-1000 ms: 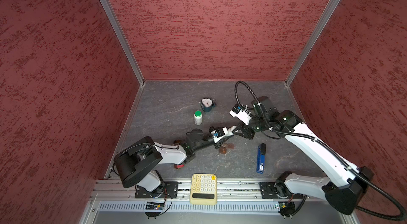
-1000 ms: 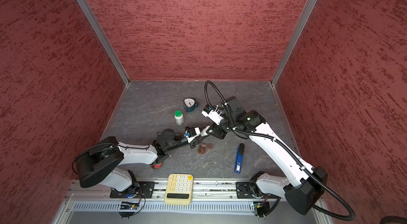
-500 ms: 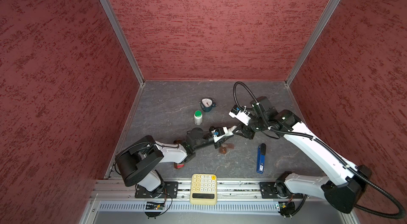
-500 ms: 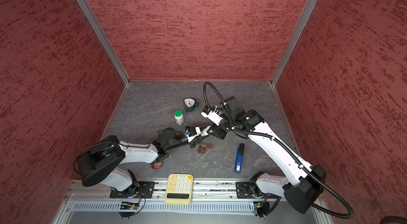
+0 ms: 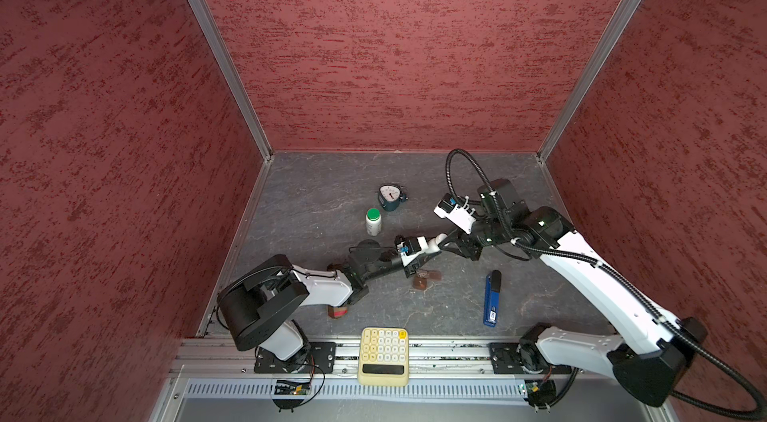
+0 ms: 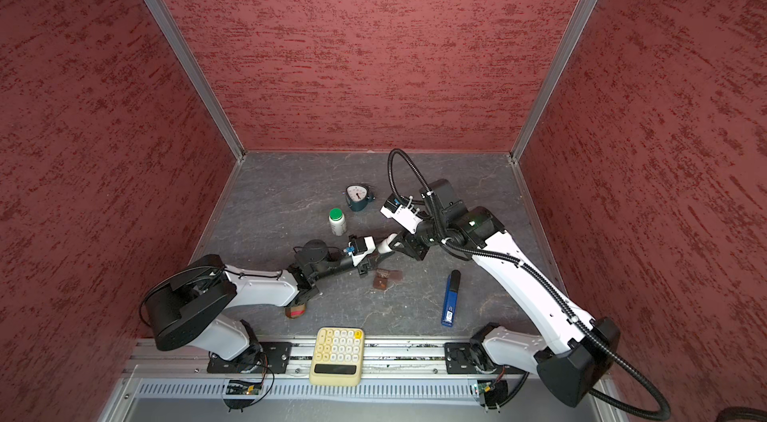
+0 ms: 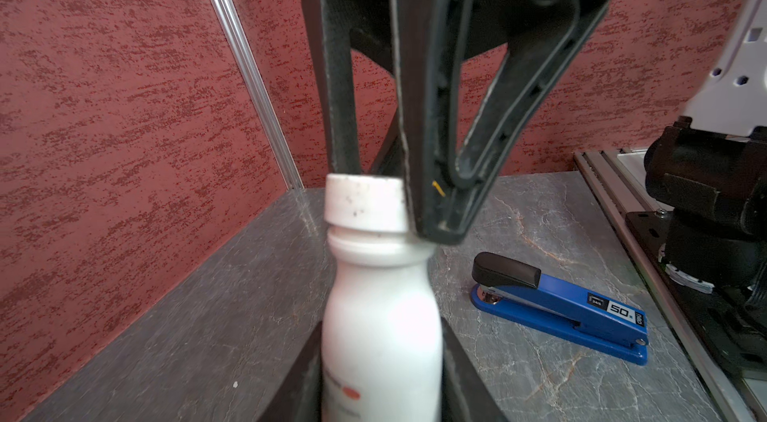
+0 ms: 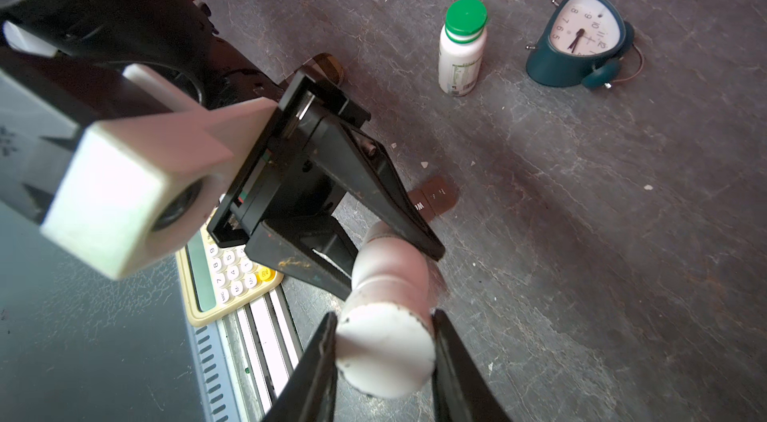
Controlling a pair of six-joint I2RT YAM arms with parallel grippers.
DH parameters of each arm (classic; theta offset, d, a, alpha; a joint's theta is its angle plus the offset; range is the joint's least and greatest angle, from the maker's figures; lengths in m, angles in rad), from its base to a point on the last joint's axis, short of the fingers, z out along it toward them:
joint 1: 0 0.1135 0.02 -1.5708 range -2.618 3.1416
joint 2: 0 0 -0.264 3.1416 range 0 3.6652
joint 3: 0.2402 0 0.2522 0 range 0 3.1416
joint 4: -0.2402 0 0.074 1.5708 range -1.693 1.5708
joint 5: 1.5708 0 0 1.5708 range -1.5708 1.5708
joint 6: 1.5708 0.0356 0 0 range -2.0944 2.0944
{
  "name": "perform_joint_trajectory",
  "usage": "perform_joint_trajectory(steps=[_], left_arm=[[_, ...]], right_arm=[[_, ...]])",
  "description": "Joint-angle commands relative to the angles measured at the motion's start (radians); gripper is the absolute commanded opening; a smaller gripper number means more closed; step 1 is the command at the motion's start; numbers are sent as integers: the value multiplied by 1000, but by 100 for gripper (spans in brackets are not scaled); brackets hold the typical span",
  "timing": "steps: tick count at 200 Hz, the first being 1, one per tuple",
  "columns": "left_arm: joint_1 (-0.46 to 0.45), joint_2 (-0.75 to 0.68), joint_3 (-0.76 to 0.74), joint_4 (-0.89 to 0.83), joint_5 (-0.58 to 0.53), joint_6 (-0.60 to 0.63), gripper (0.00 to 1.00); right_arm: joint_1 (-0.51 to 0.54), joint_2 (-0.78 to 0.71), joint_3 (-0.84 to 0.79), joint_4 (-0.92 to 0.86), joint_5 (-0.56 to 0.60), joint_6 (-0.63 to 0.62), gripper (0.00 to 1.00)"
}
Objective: Sort the pills into containers
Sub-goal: 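Twist the white bottle cap with the right gripper while left holds the bottle, then drop the unscrewed cap on the table and pull the right gripper away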
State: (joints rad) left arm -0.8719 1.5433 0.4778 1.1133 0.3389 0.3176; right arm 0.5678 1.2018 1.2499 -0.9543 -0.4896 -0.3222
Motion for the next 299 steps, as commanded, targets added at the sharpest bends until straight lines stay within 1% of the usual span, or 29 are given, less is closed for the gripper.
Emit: perform_joint_trajectory(steps=[1, 26, 54, 92, 128, 162, 197, 237, 276, 299], left_arm=[[23, 29, -27, -78, -44, -17, 0], [25, 16, -30, -82, -44, -18, 0], [29, 7, -27, -68, -46, -32, 0], [45, -5, -24, -38, -33, -63, 0], [59, -15, -22, -43, -21, -71, 0], [63, -12, -21, -32, -12, -82, 0], [62, 1, -24, -19, -8, -91, 0], [65, 13, -36, 2, -22, -94, 0], [75, 14, -52, 30, -35, -100, 0], [83, 6, -60, 31, -38, -103, 0]], right_arm=[[-9, -29, 59, -28, -73, -59, 33], [-9, -9, 67, -67, -44, -97, 33], [-7, 23, 56, -60, -46, -78, 33], [-8, 15, 13, 19, -52, -34, 40], [-7, 15, 4, 26, -55, -32, 44], [-8, 19, 2, 35, -60, -25, 43], [-8, 30, -6, 54, -32, -10, 44], [-9, 35, -13, 81, 37, 45, 44], [-15, 20, -43, 108, 102, 135, 45], [-24, -16, -59, 134, 142, 196, 45]])
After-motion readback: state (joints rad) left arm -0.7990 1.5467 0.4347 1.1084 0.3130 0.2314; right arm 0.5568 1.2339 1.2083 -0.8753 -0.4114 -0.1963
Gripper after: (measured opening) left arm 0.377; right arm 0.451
